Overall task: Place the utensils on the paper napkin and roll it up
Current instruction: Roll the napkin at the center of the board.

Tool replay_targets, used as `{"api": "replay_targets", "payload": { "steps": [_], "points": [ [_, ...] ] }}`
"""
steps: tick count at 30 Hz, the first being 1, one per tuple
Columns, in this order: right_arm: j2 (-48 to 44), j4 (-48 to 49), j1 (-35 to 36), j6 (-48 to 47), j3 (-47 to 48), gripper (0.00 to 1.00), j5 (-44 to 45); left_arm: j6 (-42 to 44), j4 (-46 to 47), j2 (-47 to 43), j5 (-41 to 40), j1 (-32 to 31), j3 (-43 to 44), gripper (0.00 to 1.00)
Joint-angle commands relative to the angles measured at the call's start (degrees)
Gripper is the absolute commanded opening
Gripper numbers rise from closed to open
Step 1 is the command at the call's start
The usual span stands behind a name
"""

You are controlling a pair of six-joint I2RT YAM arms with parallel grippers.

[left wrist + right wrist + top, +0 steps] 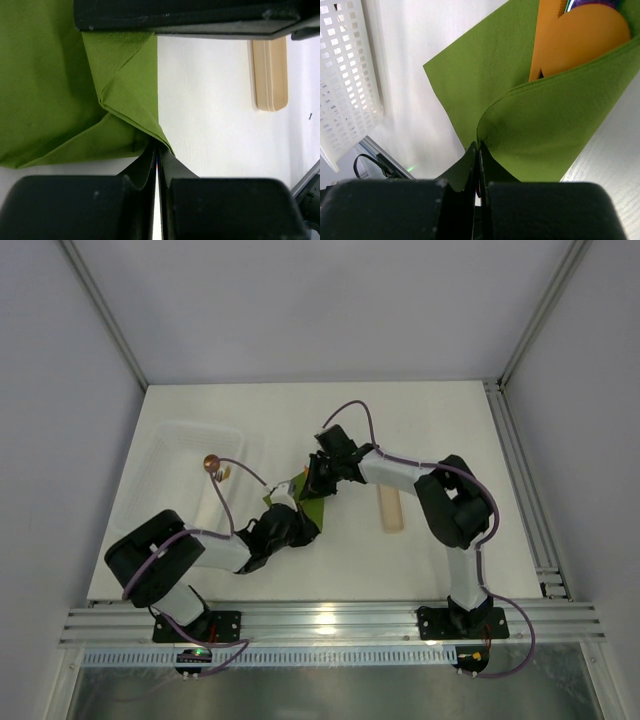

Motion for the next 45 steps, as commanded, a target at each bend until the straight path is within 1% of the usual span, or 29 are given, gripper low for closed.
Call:
{"api": "replay_targets", "payload": {
  "steps": [1, 6, 9, 13, 15, 20, 27, 31, 33, 37, 39, 40, 41, 45],
  "points": [
    [0.4, 1.7, 0.2, -0.6, 2.9, 0.04, -0.2, 2.9, -5.2, -4.4, -1.0, -0.7, -1.2, 0.0],
    [1.3, 2.4, 0.2, -0.4, 3.0, 0.04, -0.2, 3.4, -10.3, -10.6, -3.2, -1.7, -2.0, 0.02],
    [1.6, 2.7, 0.3, -0.4, 3.4, 0.04, -0.2, 3.1, -13.9, -14.6, -5.4, -2.0, -3.1, 0.08],
    [2.3, 3.0, 0.3, 0.1, 4.2, 0.04, 0.1, 2.5, -20.9, -19.7, -8.0, -2.0, -3.4, 0.07],
    [2.7, 3.4, 0.2, 0.3, 4.6, 0.04, 0.0, 2.7, -22.1, -22.5, -8.2, -2.0, -3.4, 0.07],
    [4.1, 3.5, 0.2, 0.8, 5.6, 0.04, 0.0, 4.4, -24.1, -25.5, -7.3, -2.0, -1.5, 0.07],
    [4.6, 3.5, 0.2, 0.8, 5.9, 0.04, 0.3, 6.2, -16.8, -23.2, -2.3, -2.0, -1.0, 0.11],
    [4.9, 4.2, 0.2, 0.9, 5.8, 0.04, 0.0, 7.8, -13.8, -20.5, 0.4, -1.8, 0.3, 0.15],
    [5.1, 4.3, 0.2, 0.8, 5.8, 0.04, 0.0, 8.3, -13.8, -19.2, 0.6, -1.4, 1.9, 0.19],
    [5.6, 4.6, 0.2, 0.7, 6.1, 0.04, -0.6, 8.6, -12.8, -16.2, 5.1, 2.2, 3.4, 0.22],
    [5.6, 4.7, 0.2, 0.6, 6.1, 0.04, -0.7, 8.5, -13.0, -14.7, 6.1, 3.7, 4.0, 0.22],
    [5.6, 4.7, 0.2, 0.4, 6.1, 0.04, -0.8, 8.7, -12.4, -14.2, 9.2, 5.0, 3.9, 0.22],
    [5.5, 4.7, 0.2, 0.4, 6.2, 0.04, -0.9, 8.8, -11.0, -13.7, 10.1, 5.6, 3.8, 0.21],
    [5.4, 4.6, 0.2, 0.1, 6.3, 0.04, -0.9, 8.8, -8.1, -11.8, 15.2, 8.1, 3.7, 0.13]
  ]
}}
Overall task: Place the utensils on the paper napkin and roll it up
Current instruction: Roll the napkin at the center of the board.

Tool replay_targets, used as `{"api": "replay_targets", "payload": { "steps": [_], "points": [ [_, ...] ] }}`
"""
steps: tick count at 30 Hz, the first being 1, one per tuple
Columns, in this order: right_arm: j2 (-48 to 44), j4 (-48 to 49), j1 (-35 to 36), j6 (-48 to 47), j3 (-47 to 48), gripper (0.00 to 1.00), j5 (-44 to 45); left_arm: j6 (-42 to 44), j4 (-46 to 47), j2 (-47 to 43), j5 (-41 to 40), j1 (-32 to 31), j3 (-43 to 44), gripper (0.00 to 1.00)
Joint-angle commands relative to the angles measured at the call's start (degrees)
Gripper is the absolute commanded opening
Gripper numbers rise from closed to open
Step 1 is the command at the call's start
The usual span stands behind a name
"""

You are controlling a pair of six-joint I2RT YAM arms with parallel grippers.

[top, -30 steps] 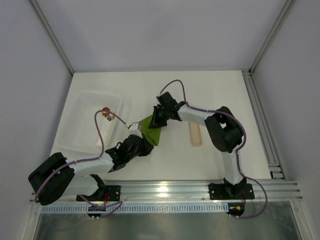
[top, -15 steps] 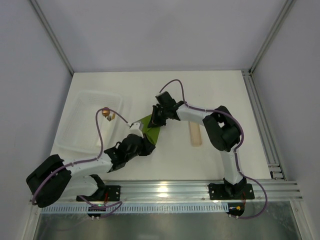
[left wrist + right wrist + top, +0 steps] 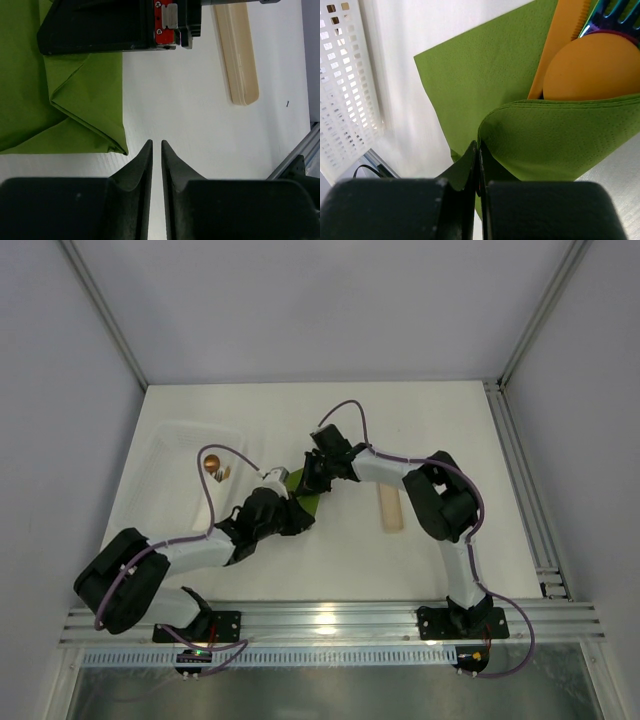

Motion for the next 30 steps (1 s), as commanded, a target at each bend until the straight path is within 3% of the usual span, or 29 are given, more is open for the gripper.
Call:
{"api": "replay_targets", "payload": {
  "steps": [1, 5, 11, 30],
  "points": [
    [0.0, 1.8, 0.2, -0.3, 2.5, 0.04, -0.6, 1.4, 6.4, 1.8, 7.0, 1.8, 1.1, 0.11],
    [0.1, 1.7, 0.2, -0.3, 2.7, 0.04, -0.7, 1.8, 9.2, 2.9, 9.8, 2.0, 0.8, 0.03],
    [0.4, 1.2, 0.1, -0.4, 3.2, 0.04, -0.5, 2.6, 7.4, 5.2, 10.2, 2.0, 2.5, 0.0],
    [0.7, 0.8, -0.1, -0.9, 3.4, 0.04, -0.3, 5.0, -2.7, 6.8, 1.4, 2.3, 5.0, 0.0]
  ]
}}
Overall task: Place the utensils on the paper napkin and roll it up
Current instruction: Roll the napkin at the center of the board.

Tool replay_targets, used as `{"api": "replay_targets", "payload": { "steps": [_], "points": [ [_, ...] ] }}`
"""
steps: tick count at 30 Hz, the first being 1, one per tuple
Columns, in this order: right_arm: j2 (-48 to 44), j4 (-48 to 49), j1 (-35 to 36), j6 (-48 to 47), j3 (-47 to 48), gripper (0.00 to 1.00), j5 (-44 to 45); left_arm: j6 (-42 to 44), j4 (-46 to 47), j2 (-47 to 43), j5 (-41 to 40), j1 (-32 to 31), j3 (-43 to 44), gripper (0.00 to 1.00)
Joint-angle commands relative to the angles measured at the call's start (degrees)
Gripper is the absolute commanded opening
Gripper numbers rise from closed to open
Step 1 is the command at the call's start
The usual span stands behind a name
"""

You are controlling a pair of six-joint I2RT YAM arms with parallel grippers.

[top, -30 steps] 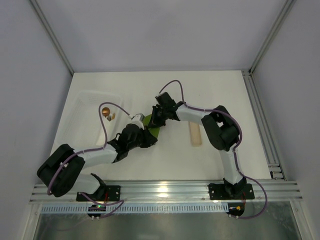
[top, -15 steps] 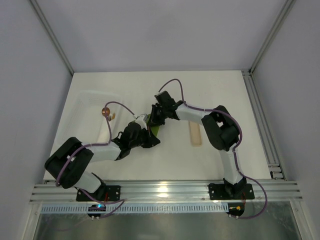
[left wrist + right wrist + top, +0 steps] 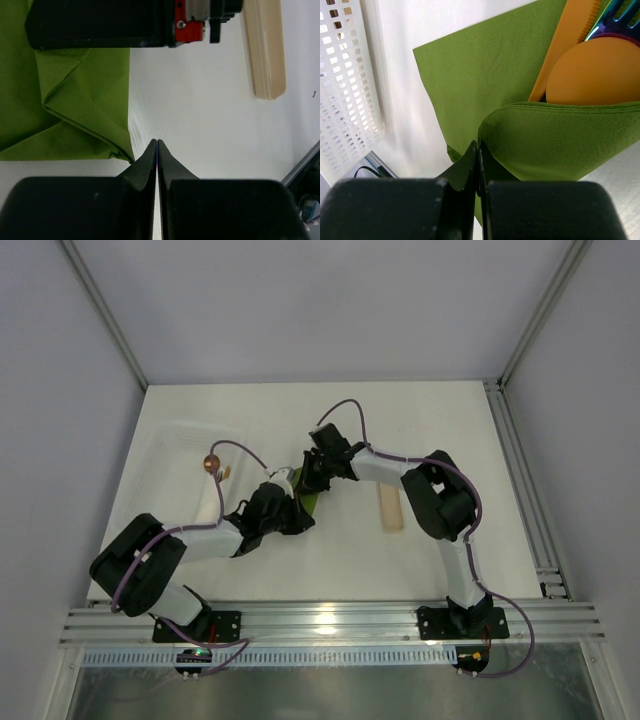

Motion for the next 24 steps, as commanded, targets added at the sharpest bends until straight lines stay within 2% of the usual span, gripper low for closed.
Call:
{"api": "replay_targets", "payload": {
  "steps": [1, 13, 24],
  "points": [
    [-0.4, 0.6, -0.2, -0.8, 2.2, 0.04, -0.3, 2.1, -2.7, -0.4, -4.0, 0.4, 2.0, 0.0],
    [-0.2, 0.6, -0.1, -0.8, 2.4, 0.04, -0.3, 1.6, -6.7, -1.9, -10.5, 0.4, 0.6, 0.0],
    [0.5, 0.9, -0.3, -0.9, 2.7, 0.04, -0.3, -0.2, -5.7, -0.9, -11.2, 1.3, -1.4, 0.0]
  ]
}}
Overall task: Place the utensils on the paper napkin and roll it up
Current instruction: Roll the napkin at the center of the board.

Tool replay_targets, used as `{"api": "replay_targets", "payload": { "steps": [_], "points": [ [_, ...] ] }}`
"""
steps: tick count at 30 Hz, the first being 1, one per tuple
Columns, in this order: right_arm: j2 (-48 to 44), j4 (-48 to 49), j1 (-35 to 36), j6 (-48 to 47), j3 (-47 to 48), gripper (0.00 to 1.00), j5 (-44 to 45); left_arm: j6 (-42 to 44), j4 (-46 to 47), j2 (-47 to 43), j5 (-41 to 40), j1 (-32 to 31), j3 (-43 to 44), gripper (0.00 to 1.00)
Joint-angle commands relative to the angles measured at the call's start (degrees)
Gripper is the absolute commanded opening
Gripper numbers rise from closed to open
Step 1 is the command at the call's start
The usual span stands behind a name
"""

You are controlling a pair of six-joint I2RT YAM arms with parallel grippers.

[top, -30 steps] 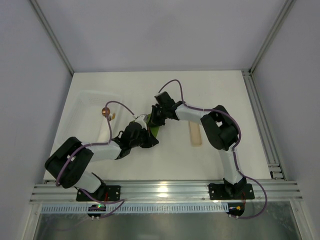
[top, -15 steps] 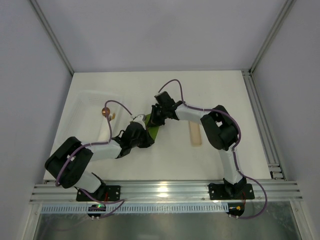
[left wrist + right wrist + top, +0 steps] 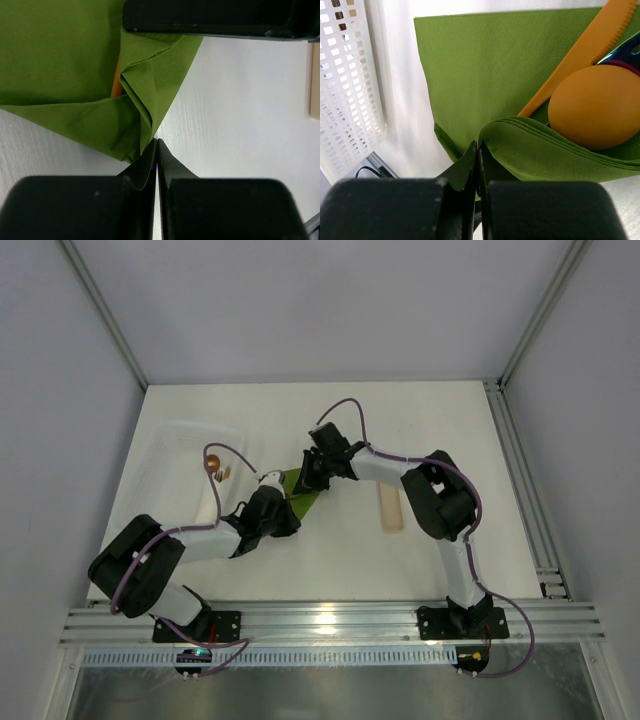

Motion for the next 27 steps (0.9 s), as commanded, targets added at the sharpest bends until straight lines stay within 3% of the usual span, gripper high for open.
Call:
{"api": "replay_targets", "payload": {
  "steps": [1, 8, 12, 14, 19, 27],
  "points": [
    [0.5, 0.9, -0.3, -0.8, 2.5, 0.04, -0.4, -0.3, 1.0, 0.1, -1.3, 0.5, -0.6, 0.0],
    [0.9, 2.4, -1.1, -2.4, 3.3, 0.09, 0.1, -1.2, 2.4, 1.0, -0.7, 0.6, -1.0, 0.0],
    [-0.4, 3.1, -1.8, -3.7, 3.3, 0.24, -0.3, -1.5, 2.8, 1.0, -0.5, 0.9, -1.2, 0.0],
    [-1.2, 3.6, -1.8, -4.7, 3.1, 0.39, -0.5, -1.7, 2.9, 1.0, -0.5, 0.9, -1.2, 0.0],
    [-3.2, 3.8, -2.7, -6.7, 3.2, 0.53, -2.2, -2.5, 2.8, 1.4, 0.0, 1.4, -1.2, 0.0],
    [-11.3, 5.4, -3.0, -10.9, -3.5, 0.54, -3.1, -2.9, 4.3, 1.1, 1.6, 1.7, -1.7, 0.0]
  ]
}}
